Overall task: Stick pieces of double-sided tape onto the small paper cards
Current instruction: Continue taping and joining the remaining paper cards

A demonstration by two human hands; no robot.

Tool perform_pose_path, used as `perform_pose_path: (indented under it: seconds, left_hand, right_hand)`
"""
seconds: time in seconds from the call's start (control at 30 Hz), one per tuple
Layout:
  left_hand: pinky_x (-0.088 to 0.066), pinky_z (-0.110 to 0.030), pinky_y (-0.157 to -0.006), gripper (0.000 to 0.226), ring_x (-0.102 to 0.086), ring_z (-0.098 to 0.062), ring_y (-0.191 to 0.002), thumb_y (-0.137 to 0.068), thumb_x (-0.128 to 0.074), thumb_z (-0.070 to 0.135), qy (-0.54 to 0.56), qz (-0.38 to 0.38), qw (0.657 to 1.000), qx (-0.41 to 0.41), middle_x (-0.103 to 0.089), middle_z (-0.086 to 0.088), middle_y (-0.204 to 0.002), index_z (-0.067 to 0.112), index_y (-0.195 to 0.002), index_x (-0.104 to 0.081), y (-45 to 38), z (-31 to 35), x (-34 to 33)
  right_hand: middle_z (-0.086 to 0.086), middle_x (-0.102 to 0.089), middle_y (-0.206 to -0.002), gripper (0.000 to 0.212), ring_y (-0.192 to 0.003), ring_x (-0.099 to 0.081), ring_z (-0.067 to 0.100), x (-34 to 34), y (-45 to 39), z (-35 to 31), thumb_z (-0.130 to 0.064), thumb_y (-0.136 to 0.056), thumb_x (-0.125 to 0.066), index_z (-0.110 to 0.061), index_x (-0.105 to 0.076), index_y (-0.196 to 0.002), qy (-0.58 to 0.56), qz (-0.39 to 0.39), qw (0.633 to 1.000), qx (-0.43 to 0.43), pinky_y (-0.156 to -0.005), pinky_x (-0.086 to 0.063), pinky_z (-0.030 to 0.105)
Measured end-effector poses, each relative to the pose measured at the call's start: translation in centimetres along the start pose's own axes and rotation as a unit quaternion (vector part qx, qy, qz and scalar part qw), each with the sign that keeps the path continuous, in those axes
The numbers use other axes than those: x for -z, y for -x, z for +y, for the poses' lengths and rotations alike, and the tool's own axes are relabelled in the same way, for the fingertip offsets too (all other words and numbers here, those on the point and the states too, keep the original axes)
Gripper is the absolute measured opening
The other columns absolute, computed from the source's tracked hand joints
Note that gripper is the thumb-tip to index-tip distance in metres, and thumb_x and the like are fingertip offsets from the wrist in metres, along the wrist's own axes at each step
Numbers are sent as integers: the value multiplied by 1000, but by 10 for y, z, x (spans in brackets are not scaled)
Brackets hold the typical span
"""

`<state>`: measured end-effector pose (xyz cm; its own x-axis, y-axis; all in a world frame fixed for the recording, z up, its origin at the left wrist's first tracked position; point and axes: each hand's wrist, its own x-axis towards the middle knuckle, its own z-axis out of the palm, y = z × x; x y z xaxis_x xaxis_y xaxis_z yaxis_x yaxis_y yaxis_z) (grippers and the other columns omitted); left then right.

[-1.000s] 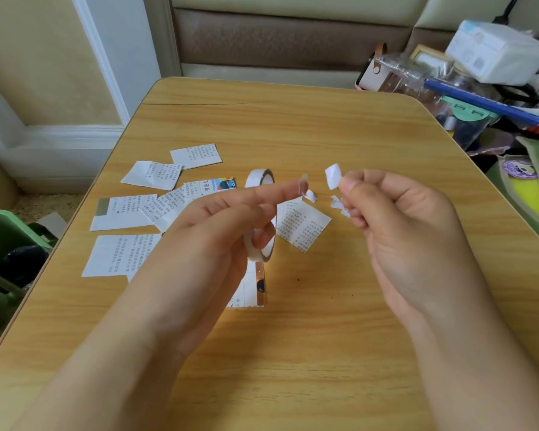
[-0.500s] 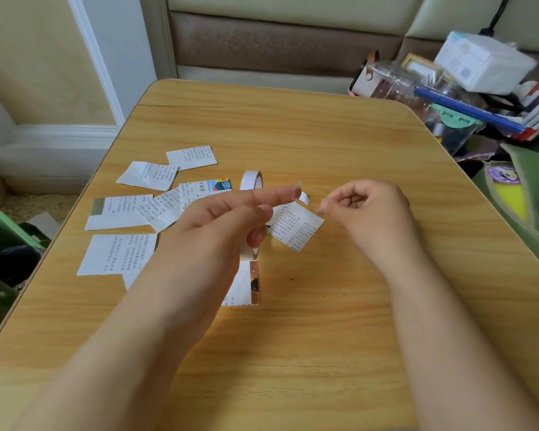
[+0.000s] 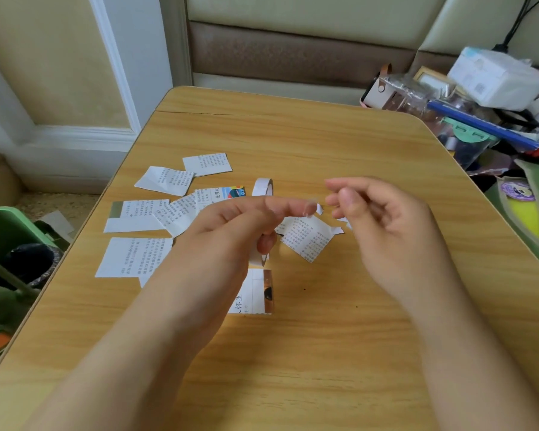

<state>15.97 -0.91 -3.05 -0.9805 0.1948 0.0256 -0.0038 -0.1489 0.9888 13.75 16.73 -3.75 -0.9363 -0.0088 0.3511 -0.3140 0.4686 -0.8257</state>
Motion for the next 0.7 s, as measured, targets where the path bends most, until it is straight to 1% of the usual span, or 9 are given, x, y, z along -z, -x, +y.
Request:
perform_pose_path:
  seconds: [0.07,0.13,0.2,0.3,0.4,0.57,0.63,0.7]
  left_hand:
    - [-30,-32,-78,30,-39,-10,-70,-77,-49,29,-9,2,1000,-4,-61,-1,-82,25,-80,-79,0,-1,0]
    - [-31,-31,-77,28,-40,-10,-71,-77,-51,30,-10,5,1000,-5,-64,1,-85,23,-79,-78,0,-1,0]
    - [-32,-30,-77,25,-40,-10,-73,-76,-55,31,-10,2,1000,-10,-67,4,-87,22,-79,-78,-1,-2,-1]
    - [-31,-35,-80,28,-41,-11,-74,-78,-54,36,-22,13,1000,-3,-53,-1,-76,21,-80,-77,-1,-3,-1]
    - [-32,-36,-80,29,-42,-13,-74,-76,-56,40,-26,25,999,8,-47,6,-68,22,-81,-77,0,-2,-2]
    - [-32,-37,-79,31,-42,-13,-76,-80,-50,38,-41,22,999,13,-46,1,-72,24,-84,-77,-1,-2,-5]
    - [-32,-37,-79,30,-42,-13,-76,-79,-51,38,-44,27,999,17,-47,-1,-74,24,-83,-77,-1,-1,-6]
    - [-32,-34,-78,28,-44,-11,-74,-79,-52,38,-59,41,997,18,-48,2,-71,26,-79,-77,0,-1,-7]
  right_hand:
    - [-11,-71,-92,16,-90,-65,11,-1,9,-10,-35,-93,-51,-35,-66,-99,-22,-33,999,29,-82,-51,28]
    - [-14,-72,-93,16,-90,-66,13,-3,13,-15,-33,-93,-51,-32,-66,-100,-29,-55,997,43,-84,-51,34]
    - [-19,-71,-91,14,-86,-65,12,-4,15,-17,-29,-93,-52,-29,-66,-98,-32,-65,996,49,-82,-51,32]
    - [-18,-71,-87,10,-83,-66,14,-5,16,-19,-26,-90,-58,-29,-67,-92,-51,-68,995,61,-78,-52,30]
    - [-15,-71,-85,7,-81,-67,12,-5,17,-19,-22,-85,-65,-27,-68,-88,-54,-49,994,77,-75,-51,25]
    - [-11,-70,-81,9,-79,-66,11,-4,18,-19,-16,-82,-69,-24,-69,-84,-39,-13,994,99,-72,-50,23]
    - [-14,-64,-85,9,-81,-62,11,-4,17,-18,-13,-81,-68,-22,-69,-82,-9,-6,993,118,-72,-47,22]
    - [-17,-55,-87,9,-82,-57,10,-4,16,-17,-15,-80,-68,-23,-69,-81,-2,-11,993,114,-74,-44,20]
